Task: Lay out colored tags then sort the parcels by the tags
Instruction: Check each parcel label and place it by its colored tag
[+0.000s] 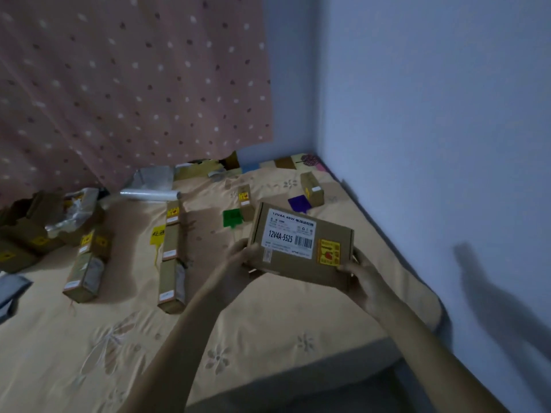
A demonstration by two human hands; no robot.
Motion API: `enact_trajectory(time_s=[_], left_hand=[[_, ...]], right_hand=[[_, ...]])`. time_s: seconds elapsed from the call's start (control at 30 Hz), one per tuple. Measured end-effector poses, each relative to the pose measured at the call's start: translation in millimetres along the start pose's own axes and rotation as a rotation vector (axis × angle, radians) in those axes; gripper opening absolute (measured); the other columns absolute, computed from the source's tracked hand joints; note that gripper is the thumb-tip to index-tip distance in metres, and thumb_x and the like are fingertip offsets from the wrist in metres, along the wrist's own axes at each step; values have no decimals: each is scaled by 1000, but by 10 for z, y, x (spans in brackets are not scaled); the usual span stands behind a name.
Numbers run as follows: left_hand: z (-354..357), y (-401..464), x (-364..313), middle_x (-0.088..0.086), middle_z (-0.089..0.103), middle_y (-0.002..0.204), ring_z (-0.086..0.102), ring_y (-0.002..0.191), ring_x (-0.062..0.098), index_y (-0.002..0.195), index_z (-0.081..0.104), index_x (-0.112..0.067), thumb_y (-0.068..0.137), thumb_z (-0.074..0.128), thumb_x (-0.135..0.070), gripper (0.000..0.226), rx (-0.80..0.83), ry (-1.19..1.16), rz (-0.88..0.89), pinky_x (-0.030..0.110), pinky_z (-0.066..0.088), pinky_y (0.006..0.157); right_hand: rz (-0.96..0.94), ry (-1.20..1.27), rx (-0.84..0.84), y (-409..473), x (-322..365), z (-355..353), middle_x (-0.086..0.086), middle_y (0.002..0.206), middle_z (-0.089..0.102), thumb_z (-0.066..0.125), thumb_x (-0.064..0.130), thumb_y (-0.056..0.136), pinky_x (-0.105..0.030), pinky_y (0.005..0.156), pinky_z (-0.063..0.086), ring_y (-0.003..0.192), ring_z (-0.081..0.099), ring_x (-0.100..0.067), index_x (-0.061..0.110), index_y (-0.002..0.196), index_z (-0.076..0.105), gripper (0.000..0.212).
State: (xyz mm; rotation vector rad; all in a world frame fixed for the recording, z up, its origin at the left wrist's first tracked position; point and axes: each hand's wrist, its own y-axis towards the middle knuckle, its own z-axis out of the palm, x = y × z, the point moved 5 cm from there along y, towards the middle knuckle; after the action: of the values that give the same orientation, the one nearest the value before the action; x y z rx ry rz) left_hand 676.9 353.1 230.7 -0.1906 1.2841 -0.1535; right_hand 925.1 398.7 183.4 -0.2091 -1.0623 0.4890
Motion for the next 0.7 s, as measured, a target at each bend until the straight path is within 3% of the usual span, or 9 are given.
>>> enact_trajectory(time_s=[0.07, 0.17, 0.23, 0.37, 0.43, 0.57, 0.63, 0.7], left_hand=[[208, 9, 71, 20, 65, 119, 65, 106, 34, 124, 51, -3, 60, 81, -21, 73, -24, 109, 20, 42, 56, 87], [349, 64, 92, 9, 68, 114, 65, 107, 26, 115, 60, -17, 60, 84, -16, 60, -52, 433, 145, 42, 56, 87], [383, 122, 86, 0, 69, 111, 65, 104, 16, 115, 61, -25, 65, 82, -10, 56, -78, 603, 204, 38, 56, 88], [352, 262, 74, -25, 69, 103, 64, 99, -2, 113, 57, -33, 72, 75, 7, 60, -132, 665, 212, 24, 56, 82], [311, 350, 57, -22, 70, 104, 64, 101, 0, 113, 57, -32, 72, 75, 5, 58, -134, 672, 219, 24, 56, 83], [221, 644, 61, -4, 68, 114, 63, 110, 16, 117, 60, -34, 64, 79, -22, 58, -104, 638, 225, 35, 56, 88], [188, 843, 79, -4, 68, 115, 64, 110, 17, 116, 59, -39, 62, 81, -23, 60, -116, 607, 222, 35, 56, 86], [216, 1001, 85, -6, 68, 111, 65, 107, 18, 113, 59, -32, 64, 83, -15, 57, -155, 632, 226, 34, 58, 83]], right_hand=[[-73, -149, 34, -13, 211, -253, -8, 122, 63, 56, -10, 84, -40, 88, 53, 111, 61, -26, 20, 133, 50, 58], [-244, -481, 23, -8, 487, -463, 6, 114, 66, 70, -9, 78, -30, 86, 57, 107, 62, -9, 23, 129, 52, 63], [-315, -532, 18, 32, 581, -527, 7, 114, 65, 75, -8, 75, -21, 76, 58, 105, 62, -6, 19, 128, 54, 64], [-412, -580, 15, 150, 622, -536, 12, 111, 64, 77, -7, 74, -11, 70, 54, 99, 63, -1, 19, 125, 53, 62], [-414, -583, 21, 224, 639, -521, 11, 110, 64, 77, -8, 73, -10, 70, 53, 97, 64, 3, 21, 121, 54, 60], [-442, -552, 8, 366, 736, -537, 10, 107, 67, 76, -14, 71, -16, 73, 56, 99, 66, -3, 29, 108, 58, 59], [-423, -552, 16, 434, 772, -541, 10, 109, 67, 75, -13, 73, -18, 78, 56, 105, 64, -7, 30, 109, 58, 59], [-448, -564, -31, 541, 878, -519, 9, 110, 67, 74, -11, 74, -15, 76, 55, 109, 63, -13, 26, 115, 59, 57]])
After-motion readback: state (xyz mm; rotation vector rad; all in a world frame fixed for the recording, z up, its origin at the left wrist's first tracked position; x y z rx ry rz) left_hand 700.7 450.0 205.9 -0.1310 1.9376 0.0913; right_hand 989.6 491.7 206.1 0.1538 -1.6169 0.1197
